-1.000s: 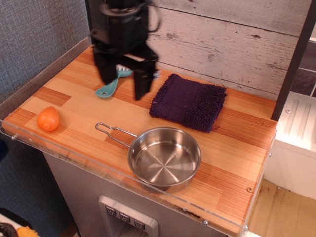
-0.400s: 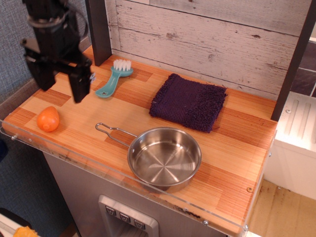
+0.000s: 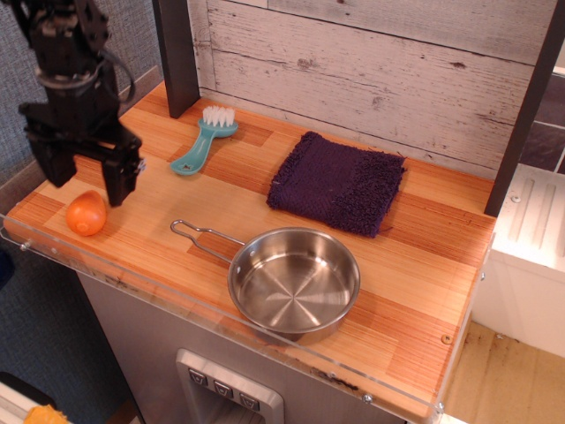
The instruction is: Place the orange pepper in the saucepan.
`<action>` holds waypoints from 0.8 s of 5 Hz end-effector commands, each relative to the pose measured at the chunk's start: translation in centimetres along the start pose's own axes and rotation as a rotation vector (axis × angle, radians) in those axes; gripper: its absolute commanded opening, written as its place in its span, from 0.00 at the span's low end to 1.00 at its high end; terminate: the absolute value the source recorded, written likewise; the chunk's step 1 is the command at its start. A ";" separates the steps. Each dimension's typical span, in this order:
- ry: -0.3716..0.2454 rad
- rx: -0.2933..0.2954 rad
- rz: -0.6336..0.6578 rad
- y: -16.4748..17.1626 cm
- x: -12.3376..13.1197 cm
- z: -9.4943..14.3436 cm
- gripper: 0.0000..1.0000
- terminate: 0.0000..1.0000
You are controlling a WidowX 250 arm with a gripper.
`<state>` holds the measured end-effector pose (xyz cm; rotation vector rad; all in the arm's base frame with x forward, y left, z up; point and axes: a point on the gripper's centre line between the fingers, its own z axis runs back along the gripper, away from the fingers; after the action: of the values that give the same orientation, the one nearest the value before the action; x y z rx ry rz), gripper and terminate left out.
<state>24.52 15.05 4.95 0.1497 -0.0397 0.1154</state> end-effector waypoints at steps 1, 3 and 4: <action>0.048 0.035 0.001 1.4 -1.7 -2.3 1.00 0.00; 0.058 0.018 0.010 1.3 -2.0 -3.7 0.00 0.00; 0.037 -0.001 0.020 1.3 -1.8 -3.1 0.00 0.00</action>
<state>22.85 16.16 0.93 0.1232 0.0243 0.1344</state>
